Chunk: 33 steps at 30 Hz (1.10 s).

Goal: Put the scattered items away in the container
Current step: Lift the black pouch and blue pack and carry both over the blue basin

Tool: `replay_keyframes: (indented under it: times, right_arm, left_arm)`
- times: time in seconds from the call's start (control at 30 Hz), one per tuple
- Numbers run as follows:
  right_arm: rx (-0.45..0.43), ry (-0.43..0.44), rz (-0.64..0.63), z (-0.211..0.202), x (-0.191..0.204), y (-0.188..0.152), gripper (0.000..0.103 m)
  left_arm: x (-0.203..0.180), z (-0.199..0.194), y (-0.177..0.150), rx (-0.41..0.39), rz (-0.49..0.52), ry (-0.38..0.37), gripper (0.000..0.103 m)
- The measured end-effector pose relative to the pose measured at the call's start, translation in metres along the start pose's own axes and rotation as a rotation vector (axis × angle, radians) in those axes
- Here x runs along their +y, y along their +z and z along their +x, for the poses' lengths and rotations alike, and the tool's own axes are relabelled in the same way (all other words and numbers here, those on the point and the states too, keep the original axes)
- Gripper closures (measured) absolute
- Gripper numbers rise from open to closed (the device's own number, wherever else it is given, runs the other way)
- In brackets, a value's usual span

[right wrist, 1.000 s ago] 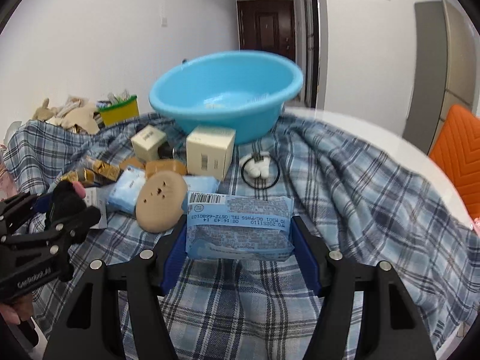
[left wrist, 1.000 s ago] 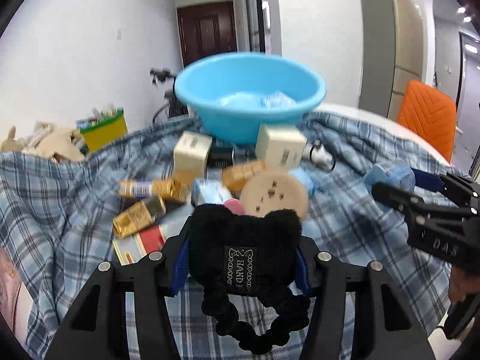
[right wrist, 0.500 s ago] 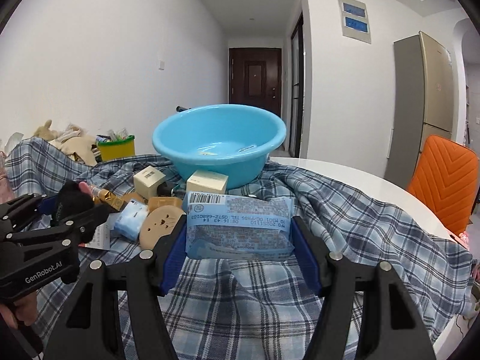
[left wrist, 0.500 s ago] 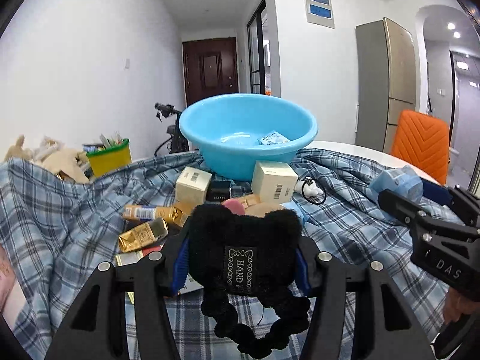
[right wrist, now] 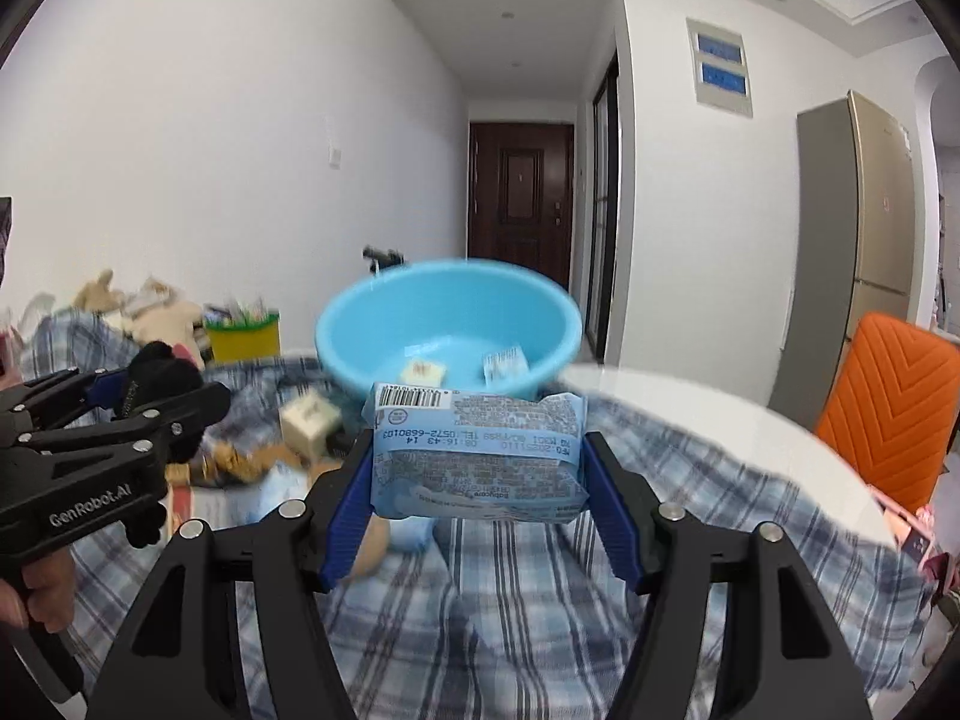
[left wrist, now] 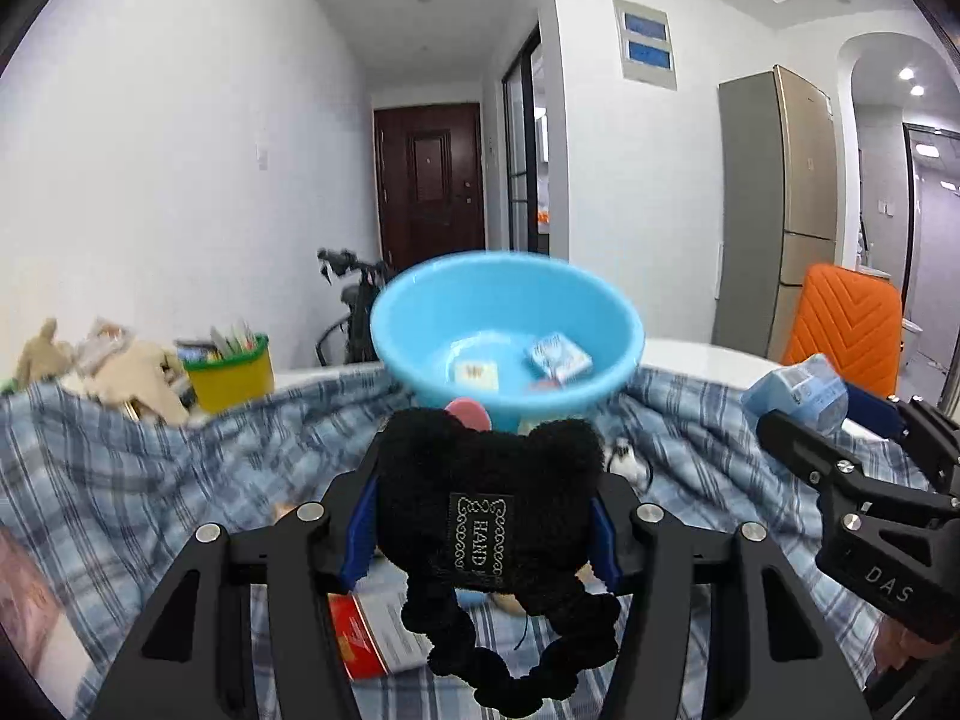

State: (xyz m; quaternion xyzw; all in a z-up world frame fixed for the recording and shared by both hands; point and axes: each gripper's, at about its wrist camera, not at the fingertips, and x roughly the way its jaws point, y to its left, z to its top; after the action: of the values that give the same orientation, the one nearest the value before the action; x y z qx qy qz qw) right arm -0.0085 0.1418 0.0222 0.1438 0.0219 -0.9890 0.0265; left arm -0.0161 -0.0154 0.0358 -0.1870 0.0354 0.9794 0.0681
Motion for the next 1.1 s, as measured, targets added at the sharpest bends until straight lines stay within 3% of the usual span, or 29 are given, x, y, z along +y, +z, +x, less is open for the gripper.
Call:
replay_keyframes:
  times: [0.53,0.9,1.0,1.1]
  right_arm:
    - [-0.174,0.009,-0.023,-0.03,-0.002,0.108,0.038]
    - [-0.189,0.021,-0.031,-0.036,0.0,0.114,0.039]
    - [-0.187,0.04,-0.031,-0.031,-0.001,0.118,0.039]
    - [-0.199,0.054,-0.036,-0.023,-0.001,0.126,0.039]
  left_arm:
    - [-0.017,-0.036,0.11,-0.124,0.023,-0.014,0.044]
    - [-0.026,-0.044,0.123,-0.163,0.053,-0.033,0.044]
    - [-0.024,-0.037,0.123,-0.142,0.042,-0.06,0.044]
    - [-0.022,-0.028,0.126,-0.135,0.043,-0.035,0.044]
